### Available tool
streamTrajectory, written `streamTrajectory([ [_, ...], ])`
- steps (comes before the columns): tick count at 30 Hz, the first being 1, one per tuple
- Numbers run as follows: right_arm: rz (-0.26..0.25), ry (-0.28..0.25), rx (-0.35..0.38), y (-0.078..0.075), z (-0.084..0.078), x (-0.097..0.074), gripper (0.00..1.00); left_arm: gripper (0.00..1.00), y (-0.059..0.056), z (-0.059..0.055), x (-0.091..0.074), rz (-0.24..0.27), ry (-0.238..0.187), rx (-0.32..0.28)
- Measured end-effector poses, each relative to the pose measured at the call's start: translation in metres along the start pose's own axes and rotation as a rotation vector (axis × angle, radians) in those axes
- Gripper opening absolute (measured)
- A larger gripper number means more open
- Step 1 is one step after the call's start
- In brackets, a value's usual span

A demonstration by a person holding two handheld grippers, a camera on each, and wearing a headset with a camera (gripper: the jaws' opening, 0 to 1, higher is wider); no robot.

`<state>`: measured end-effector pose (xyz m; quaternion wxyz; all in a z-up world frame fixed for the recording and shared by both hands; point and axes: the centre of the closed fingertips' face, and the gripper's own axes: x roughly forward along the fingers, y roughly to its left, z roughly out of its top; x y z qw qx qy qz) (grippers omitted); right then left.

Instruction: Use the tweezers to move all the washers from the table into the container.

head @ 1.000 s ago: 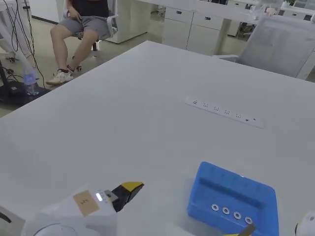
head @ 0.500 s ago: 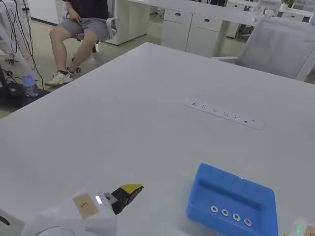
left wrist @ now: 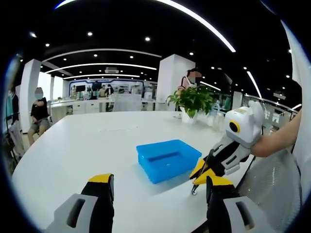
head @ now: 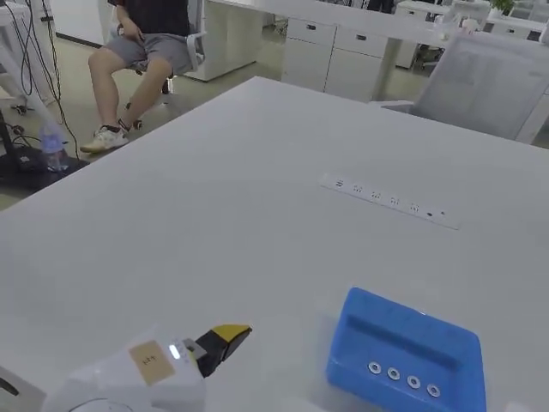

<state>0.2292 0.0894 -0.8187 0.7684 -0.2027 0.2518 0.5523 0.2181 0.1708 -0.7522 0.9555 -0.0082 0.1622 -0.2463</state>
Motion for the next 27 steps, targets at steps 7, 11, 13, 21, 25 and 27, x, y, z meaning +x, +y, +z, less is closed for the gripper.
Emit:
streamTrajectory([
  [7,-0.02,-0.048,0.019,-0.015,0.02,-0.008,0.03,0.78,0.0,0.0,0.0,0.001,-0.001,-0.001],
  [11,-0.025,-0.089,0.04,-0.024,0.033,-0.011,0.03,0.78,0.001,0.0,0.0,0.003,-0.001,-0.002],
  [13,-0.03,-0.099,0.041,-0.027,0.039,-0.013,0.03,0.78,0.001,0.0,0.0,0.004,-0.001,-0.003],
  [21,-0.046,-0.171,0.089,-0.046,0.058,-0.015,0.03,0.78,0.001,0.0,0.0,0.005,0.001,-0.003],
  [25,-0.061,-0.201,0.118,-0.058,0.069,-0.013,0.03,0.78,0.002,-0.001,-0.001,0.005,0.001,-0.004],
  [27,-0.069,-0.211,0.133,-0.066,0.073,-0.011,0.03,0.78,0.001,0.0,0.0,0.002,0.002,-0.005],
])
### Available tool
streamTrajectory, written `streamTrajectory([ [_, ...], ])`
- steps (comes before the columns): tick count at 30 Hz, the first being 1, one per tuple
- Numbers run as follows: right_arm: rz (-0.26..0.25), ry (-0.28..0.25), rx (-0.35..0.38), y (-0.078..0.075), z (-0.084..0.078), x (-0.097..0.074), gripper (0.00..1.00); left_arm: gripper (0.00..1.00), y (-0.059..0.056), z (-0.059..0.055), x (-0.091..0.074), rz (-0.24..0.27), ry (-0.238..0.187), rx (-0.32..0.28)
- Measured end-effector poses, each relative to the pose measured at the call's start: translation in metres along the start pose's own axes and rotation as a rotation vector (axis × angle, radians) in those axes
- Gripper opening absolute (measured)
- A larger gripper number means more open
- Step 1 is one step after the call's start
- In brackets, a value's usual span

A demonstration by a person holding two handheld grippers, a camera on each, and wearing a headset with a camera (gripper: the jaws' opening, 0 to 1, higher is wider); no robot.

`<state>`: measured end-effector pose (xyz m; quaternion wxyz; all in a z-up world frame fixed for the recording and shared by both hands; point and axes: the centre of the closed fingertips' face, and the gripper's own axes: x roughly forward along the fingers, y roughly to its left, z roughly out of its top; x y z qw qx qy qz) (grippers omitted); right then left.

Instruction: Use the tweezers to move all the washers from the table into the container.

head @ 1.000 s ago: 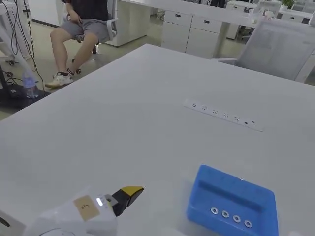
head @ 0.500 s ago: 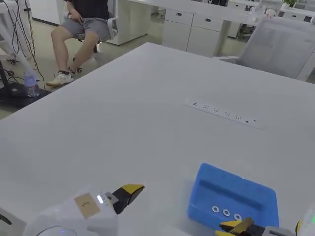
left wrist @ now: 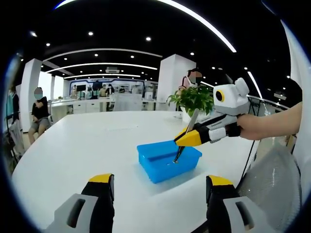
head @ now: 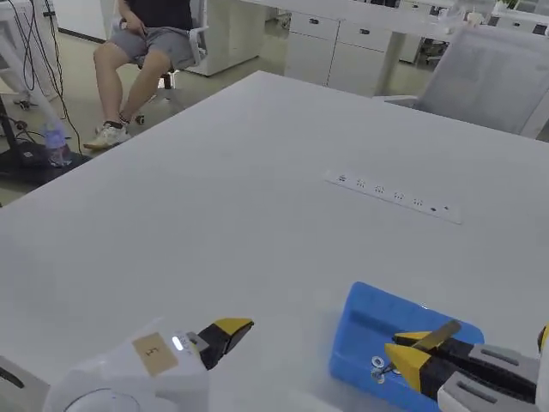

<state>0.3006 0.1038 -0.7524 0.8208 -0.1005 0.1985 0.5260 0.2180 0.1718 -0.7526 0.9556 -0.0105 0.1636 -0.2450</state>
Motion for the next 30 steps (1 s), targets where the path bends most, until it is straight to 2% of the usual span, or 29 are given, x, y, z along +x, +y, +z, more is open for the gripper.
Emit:
streamTrajectory([
  [5,-0.024,-0.013,0.034,-0.016,0.007,0.011,0.03,0.78,0.002,-0.001,0.0,0.004,0.001,-0.001],
  [10,-0.045,0.008,0.054,-0.027,0.003,0.023,0.03,0.78,0.002,-0.001,0.0,0.005,0.001,0.0],
  [30,-0.057,0.095,0.107,-0.039,-0.02,0.049,0.03,0.75,0.002,-0.002,0.0,0.001,0.003,-0.008],
])
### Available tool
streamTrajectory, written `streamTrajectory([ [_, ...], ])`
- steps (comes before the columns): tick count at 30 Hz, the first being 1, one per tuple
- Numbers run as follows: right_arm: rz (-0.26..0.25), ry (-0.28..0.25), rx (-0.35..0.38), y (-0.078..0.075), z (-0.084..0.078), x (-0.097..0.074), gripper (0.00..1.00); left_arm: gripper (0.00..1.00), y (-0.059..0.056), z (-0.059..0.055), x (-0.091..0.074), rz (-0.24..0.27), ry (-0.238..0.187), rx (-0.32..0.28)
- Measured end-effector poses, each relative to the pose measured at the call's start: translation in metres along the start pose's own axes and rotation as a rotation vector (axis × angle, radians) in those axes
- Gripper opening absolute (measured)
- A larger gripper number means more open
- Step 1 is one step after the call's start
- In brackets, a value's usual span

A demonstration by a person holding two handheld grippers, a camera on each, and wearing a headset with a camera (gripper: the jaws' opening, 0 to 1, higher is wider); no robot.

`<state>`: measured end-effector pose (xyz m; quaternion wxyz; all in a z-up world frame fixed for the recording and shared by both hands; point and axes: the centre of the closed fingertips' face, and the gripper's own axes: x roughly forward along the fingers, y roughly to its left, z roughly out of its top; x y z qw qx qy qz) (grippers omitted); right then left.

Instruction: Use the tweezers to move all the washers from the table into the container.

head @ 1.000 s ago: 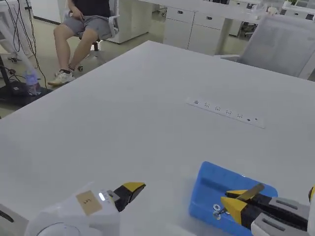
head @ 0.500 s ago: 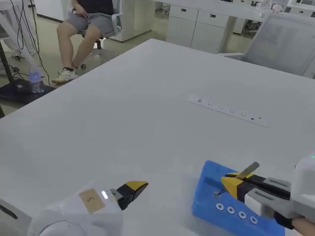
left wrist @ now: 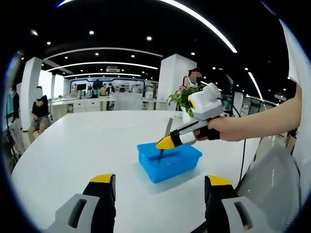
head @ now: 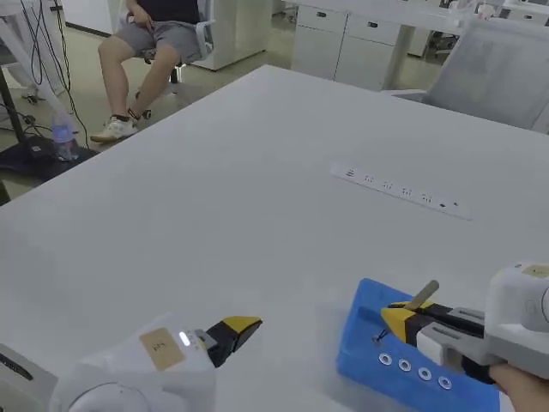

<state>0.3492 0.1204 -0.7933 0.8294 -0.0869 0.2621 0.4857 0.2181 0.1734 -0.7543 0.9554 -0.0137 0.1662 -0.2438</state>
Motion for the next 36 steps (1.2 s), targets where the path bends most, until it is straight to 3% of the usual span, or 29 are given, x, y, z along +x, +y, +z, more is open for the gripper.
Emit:
streamTrajectory([
  [14,0.011,0.052,-0.011,0.002,-0.015,0.013,0.03,0.75,0.001,-0.001,0.0,0.006,0.01,0.0],
  [29,0.035,0.06,-0.049,0.005,-0.02,0.015,0.03,0.68,0.0,-0.004,0.001,0.002,0.032,0.001],
  [36,0.043,0.031,-0.047,0.006,-0.014,0.012,0.04,0.67,0.0,-0.004,0.0,0.003,0.031,-0.013],
])
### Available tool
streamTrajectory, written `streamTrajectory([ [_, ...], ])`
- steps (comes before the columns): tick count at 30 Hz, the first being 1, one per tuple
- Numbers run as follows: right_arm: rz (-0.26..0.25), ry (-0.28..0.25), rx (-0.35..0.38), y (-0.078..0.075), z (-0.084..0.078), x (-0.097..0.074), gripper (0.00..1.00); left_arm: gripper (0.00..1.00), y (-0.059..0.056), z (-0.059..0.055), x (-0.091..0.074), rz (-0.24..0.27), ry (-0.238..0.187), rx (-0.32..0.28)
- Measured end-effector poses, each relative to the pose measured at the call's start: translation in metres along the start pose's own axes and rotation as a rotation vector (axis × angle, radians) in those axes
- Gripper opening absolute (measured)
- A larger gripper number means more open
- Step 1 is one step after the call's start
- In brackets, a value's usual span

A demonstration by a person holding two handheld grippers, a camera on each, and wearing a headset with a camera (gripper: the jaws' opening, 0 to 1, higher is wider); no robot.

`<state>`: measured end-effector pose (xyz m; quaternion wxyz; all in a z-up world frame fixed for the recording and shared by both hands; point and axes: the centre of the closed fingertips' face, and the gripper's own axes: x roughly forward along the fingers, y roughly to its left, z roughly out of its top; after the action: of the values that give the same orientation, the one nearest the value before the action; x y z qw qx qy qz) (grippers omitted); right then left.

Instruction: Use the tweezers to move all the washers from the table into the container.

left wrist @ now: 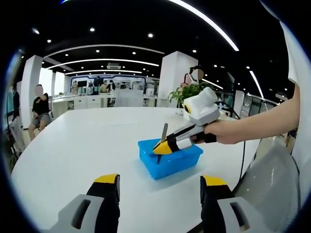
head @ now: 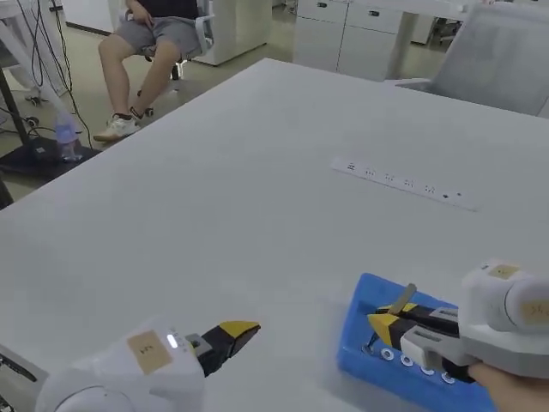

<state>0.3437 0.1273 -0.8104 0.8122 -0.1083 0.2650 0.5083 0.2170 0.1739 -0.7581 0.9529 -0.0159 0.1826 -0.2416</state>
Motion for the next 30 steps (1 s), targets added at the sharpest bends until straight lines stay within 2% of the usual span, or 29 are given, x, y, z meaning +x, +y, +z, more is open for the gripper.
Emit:
streamTrajectory([
  [3,-0.001,-0.027,-0.001,0.002,0.008,-0.008,0.04,0.64,-0.001,-0.003,0.0,-0.025,0.011,-0.042],
  [7,-0.009,-0.069,-0.023,0.005,0.019,-0.026,0.04,0.58,-0.006,-0.001,-0.001,-0.052,0.014,-0.04],
  [11,-0.011,-0.094,-0.048,0.008,0.026,-0.049,0.04,0.52,-0.008,-0.001,-0.004,-0.075,0.049,0.02],
  [14,-0.01,-0.097,-0.053,0.011,0.025,-0.064,0.04,0.46,-0.011,0.005,-0.006,-0.104,0.052,0.047],
  [15,-0.009,-0.094,-0.054,0.013,0.022,-0.07,0.04,0.45,-0.012,0.006,-0.007,-0.116,0.058,0.068],
  [16,-0.007,-0.091,-0.058,0.015,0.021,-0.074,0.03,0.43,-0.013,0.008,-0.007,-0.122,0.07,0.115],
  [18,0.0,-0.085,-0.067,0.02,0.016,-0.083,0.03,0.41,-0.018,0.012,-0.007,-0.145,0.082,0.148],
  [23,0.031,-0.057,-0.089,0.038,0.004,-0.099,0.03,0.38,-0.03,0.027,-0.004,-0.199,0.081,0.192],
  [25,0.051,-0.043,-0.088,0.044,-0.004,-0.104,0.03,0.34,-0.036,0.034,-0.003,-0.222,0.076,0.216],
  [30,0.127,-0.015,-0.105,0.065,-0.024,-0.114,0.03,0.28,-0.052,0.052,0.001,-0.284,0.066,0.264],
])
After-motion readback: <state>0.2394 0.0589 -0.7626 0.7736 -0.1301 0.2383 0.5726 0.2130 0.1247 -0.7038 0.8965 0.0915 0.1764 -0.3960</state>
